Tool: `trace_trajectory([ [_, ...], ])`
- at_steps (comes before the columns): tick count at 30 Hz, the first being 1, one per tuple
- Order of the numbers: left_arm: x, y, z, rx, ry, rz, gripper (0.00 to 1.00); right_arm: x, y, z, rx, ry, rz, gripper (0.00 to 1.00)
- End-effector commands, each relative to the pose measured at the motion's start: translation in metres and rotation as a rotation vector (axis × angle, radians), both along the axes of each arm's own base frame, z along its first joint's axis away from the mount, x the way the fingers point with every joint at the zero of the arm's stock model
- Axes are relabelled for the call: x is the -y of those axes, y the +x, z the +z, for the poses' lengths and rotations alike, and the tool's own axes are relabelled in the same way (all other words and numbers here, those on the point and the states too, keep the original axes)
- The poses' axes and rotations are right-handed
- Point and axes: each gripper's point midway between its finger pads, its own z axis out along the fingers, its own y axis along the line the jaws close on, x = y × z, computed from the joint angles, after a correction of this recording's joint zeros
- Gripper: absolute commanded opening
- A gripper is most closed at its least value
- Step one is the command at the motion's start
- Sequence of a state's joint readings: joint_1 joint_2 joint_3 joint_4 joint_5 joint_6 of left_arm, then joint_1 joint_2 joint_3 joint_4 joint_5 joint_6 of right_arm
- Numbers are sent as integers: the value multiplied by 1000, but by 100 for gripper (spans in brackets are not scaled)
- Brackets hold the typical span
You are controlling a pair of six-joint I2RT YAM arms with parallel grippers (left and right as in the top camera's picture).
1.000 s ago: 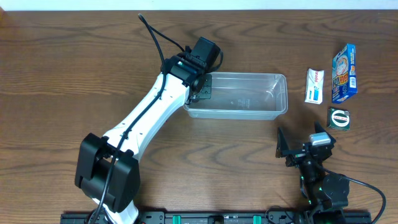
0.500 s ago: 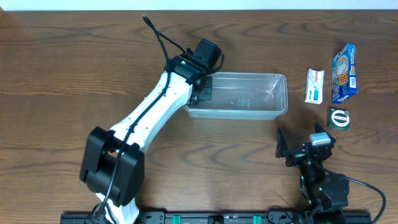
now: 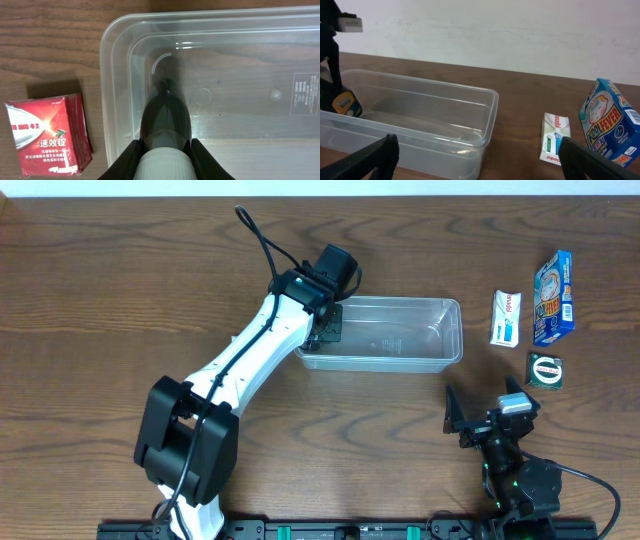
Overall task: Pack container
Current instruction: 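Lower the bottle into the container's left end and release it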
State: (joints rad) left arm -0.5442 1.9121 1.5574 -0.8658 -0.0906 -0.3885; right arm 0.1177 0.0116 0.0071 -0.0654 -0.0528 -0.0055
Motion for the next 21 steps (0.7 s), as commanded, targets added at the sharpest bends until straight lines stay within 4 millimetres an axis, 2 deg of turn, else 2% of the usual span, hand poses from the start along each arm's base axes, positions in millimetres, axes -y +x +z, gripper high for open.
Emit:
trace_trajectory([
  [1, -6, 3, -9, -1, 36, 20, 27, 4, 0, 0, 3, -10, -15, 99],
  [6, -6, 4, -12, -5, 40, 21, 27, 4, 0, 0, 3, -10, -14, 99],
  [11, -17, 9, -10, 28, 96, 39, 27, 4, 0, 0, 3, -10, -14, 99],
  [21, -17, 9, -10, 28, 95, 39, 27, 4, 0, 0, 3, -10, -15, 99],
])
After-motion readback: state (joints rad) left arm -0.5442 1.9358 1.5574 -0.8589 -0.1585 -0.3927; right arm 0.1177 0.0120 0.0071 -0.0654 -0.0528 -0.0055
